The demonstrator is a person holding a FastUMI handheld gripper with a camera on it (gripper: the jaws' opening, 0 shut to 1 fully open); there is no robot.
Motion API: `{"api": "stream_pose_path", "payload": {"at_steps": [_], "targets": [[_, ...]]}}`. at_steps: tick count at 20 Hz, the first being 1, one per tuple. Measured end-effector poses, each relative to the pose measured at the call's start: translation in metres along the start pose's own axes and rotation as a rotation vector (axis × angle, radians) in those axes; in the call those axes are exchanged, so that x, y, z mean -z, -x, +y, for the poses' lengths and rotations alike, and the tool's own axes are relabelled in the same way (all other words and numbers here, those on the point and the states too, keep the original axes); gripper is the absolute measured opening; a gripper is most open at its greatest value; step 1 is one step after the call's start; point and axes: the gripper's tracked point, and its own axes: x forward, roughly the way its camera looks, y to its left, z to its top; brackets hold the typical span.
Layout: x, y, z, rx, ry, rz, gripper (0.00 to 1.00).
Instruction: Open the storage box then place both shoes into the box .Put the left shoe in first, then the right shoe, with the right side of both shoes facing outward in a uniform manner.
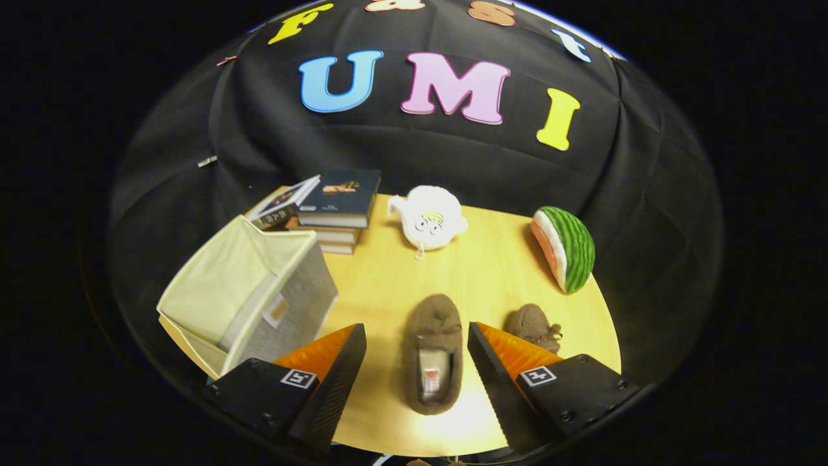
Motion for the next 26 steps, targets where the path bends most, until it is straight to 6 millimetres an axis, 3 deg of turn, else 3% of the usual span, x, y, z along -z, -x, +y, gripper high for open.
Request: {"api": "stream_pose_path", "payload": {"at_steps": [6, 12, 14, 17, 19, 22, 23, 26], "targets": [[0.047, -0.041, -0.044, 0.043, -0.034, 0.137, 0.97], [0.077, -0.085, -0.054, 0.012, -0.021, 0.237, 0.93], [0.083, -0.1, -0.054, -0.005, -0.02, 0.265, 0.85], [0.09, -0.121, -0.048, -0.045, -0.084, 0.317, 0.61], [0.086, -0.132, -0.042, -0.07, -0.131, 0.325, 0.52], [0.088, -0.135, -0.03, -0.125, -0.186, 0.346, 0.45], [0.086, -0.134, -0.03, -0.132, -0.185, 0.343, 0.24], [0.087, -0.134, -0.028, -0.161, -0.176, 0.324, 0.14]]}}
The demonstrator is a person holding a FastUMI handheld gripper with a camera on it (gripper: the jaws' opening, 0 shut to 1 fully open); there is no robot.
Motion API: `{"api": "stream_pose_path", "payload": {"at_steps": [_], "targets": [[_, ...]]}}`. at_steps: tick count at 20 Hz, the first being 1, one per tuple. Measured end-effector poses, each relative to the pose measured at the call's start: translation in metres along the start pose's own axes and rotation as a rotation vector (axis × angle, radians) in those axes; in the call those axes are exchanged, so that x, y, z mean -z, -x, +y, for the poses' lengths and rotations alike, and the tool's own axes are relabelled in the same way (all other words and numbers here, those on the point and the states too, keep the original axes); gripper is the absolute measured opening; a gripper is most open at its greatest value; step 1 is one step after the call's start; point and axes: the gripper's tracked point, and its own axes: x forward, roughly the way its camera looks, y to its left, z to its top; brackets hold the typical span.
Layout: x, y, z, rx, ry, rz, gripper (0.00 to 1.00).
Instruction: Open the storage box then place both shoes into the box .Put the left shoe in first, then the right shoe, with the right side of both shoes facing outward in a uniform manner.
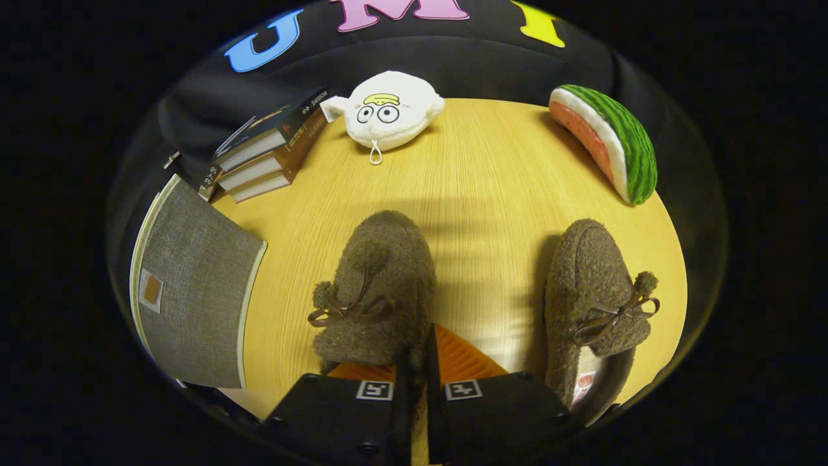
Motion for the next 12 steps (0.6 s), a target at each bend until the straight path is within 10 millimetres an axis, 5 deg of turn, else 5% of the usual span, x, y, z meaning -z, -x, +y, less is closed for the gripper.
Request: {"api": "stream_pose_path", "payload": {"at_steps": [1, 6, 12], "targets": [[-0.001, 0.0, 0.0, -0.014, -0.014, -0.003, 0.07], [-0.012, 0.011, -0.001, -0.037, -0.092, -0.021, 0.05], [-0.052, 0.074, 0.031, -0.096, -0.135, -0.109, 0.05]]}}
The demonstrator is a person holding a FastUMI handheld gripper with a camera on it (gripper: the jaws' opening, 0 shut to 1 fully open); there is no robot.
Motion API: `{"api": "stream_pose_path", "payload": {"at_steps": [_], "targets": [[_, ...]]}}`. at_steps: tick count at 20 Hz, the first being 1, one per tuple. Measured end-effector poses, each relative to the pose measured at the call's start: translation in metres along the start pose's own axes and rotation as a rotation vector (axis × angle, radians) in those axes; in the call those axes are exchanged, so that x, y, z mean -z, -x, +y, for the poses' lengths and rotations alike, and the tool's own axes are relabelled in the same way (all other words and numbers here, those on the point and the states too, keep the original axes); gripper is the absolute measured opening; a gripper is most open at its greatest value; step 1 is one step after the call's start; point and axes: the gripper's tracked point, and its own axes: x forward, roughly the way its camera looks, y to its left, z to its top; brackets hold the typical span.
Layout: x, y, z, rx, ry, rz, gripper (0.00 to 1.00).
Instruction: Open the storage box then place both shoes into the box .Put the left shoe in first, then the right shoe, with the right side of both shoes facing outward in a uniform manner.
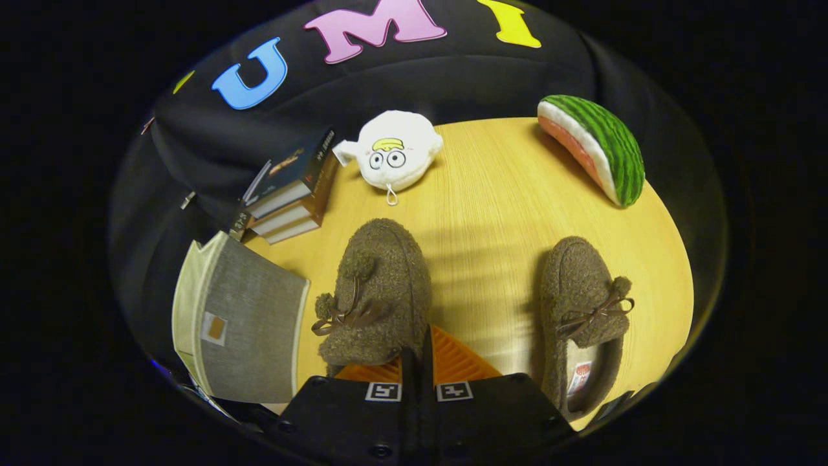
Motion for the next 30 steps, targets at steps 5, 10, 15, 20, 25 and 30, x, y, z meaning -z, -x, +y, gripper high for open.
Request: {"api": "stream_pose_path", "payload": {"at_steps": [5, 10, 15, 20, 25, 30], "targets": [[-0.046, 0.061, 0.058, -0.064, -0.04, -0.104, 0.05], [-0.073, 0.095, 0.152, -0.191, -0.112, -0.18, 0.05], [-0.063, 0.084, 0.238, -0.259, -0.128, -0.175, 0.05], [-0.036, 0.052, 0.296, -0.259, -0.094, -0.184, 0.05], [0.0, 0.013, 0.321, -0.21, -0.105, -0.143, 0.05], [0.024, -0.012, 0.316, -0.108, -0.117, -0.1, 0.05]]}}
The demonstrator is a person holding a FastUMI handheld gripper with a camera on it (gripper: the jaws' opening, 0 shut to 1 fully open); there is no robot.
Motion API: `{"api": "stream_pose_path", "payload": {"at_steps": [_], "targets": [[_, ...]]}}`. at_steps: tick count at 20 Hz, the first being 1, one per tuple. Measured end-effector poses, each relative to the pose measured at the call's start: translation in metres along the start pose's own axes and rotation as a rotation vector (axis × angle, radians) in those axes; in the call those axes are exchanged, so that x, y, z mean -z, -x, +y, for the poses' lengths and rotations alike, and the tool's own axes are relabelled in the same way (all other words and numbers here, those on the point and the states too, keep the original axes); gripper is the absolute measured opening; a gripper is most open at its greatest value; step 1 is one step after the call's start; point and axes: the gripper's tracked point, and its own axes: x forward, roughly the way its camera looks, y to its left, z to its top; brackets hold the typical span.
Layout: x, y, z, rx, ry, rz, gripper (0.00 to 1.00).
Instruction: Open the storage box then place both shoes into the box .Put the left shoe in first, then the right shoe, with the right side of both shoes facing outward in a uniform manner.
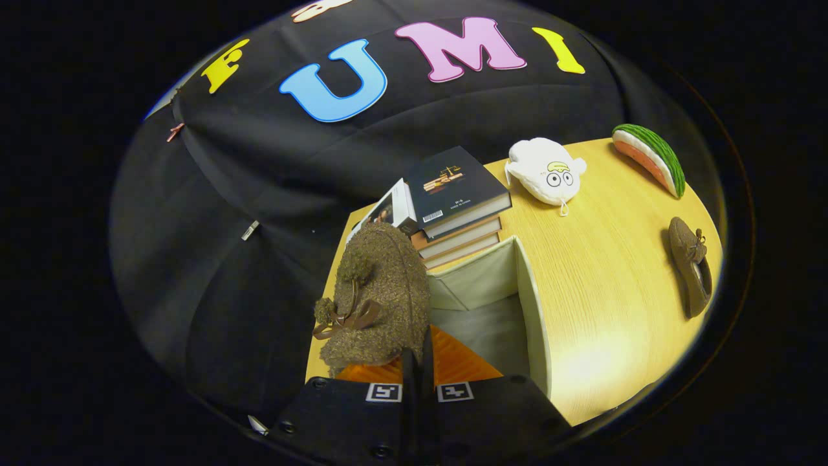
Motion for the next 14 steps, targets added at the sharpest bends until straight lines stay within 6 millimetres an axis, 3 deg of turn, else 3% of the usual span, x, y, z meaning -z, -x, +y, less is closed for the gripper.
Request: {"api": "stream_pose_path", "payload": {"at_steps": [7, 10, 14], "targets": [[0.02, -0.018, -0.003, 0.034, 0.044, 0.055, 0.07], [0.036, -0.019, 0.001, 0.001, 0.062, 0.104, 0.14], [0.053, -0.012, -0.002, -0.008, 0.148, 0.16, 0.73]]}}
